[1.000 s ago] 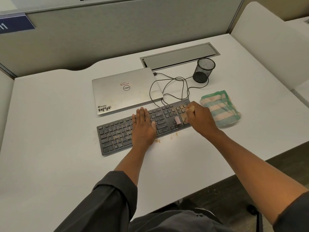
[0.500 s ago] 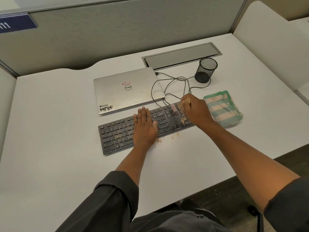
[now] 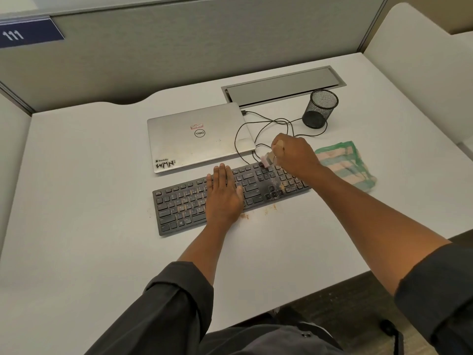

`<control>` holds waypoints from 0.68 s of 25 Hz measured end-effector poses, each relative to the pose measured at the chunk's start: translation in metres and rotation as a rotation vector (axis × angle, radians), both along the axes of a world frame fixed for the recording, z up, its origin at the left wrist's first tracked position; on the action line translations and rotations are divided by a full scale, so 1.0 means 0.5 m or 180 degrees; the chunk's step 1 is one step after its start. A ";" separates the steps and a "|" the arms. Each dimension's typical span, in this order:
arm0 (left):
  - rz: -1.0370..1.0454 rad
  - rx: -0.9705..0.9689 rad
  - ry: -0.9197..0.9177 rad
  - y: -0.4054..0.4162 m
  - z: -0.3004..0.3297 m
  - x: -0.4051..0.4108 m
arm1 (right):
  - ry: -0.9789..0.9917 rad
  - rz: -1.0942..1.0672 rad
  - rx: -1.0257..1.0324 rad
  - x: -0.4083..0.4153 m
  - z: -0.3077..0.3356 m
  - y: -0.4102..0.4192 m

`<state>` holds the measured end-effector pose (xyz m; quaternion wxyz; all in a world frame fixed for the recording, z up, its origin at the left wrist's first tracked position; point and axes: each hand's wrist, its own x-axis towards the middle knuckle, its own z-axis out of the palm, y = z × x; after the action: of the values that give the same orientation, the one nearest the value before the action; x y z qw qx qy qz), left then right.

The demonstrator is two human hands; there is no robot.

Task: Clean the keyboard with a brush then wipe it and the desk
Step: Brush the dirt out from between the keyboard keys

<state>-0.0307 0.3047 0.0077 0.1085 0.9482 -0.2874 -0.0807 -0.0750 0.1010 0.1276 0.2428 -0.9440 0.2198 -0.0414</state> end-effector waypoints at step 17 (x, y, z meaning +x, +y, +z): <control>-0.0005 0.0005 -0.0086 -0.001 0.001 0.001 | 0.1137 0.0496 -0.0284 0.005 0.059 -0.036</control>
<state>-0.0304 0.3042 0.0083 0.1037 0.9491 -0.2895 -0.0682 -0.0727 0.0828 0.1571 0.1603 -0.9603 0.1836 0.1360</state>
